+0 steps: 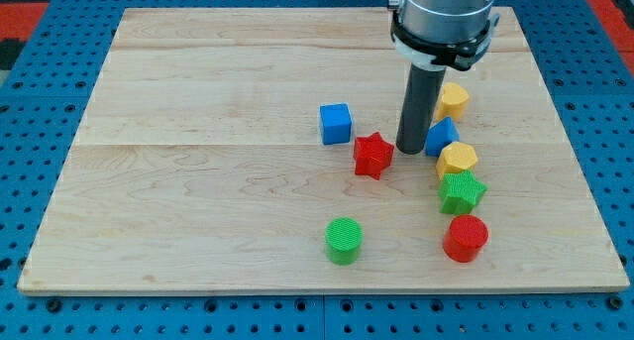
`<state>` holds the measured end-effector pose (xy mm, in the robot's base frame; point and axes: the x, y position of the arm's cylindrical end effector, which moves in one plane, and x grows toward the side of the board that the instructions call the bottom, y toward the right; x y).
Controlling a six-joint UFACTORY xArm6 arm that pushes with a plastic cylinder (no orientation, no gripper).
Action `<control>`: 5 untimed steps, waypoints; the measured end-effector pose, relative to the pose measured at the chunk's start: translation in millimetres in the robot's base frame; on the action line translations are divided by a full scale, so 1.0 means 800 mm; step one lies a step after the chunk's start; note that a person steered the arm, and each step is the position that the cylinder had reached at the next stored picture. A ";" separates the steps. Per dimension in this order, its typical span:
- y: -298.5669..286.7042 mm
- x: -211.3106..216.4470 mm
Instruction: Push the red star to the bottom of the blue cube
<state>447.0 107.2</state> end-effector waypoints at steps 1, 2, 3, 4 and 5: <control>0.008 -0.003; 0.022 -0.012; 0.040 -0.025; 0.050 -0.032; -0.006 -0.032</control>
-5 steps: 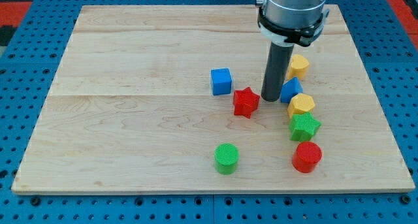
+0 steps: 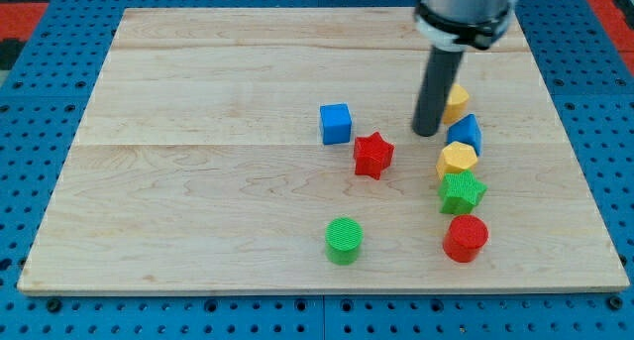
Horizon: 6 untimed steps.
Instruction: Push the red star to the bottom of the blue cube
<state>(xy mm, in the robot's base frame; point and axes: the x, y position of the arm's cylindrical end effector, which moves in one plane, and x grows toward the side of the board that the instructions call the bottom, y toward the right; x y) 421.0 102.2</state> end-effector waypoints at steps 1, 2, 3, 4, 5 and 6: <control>-0.017 0.000; -0.011 0.019; -0.003 0.038; -0.034 0.081; -0.084 0.101; -0.110 0.101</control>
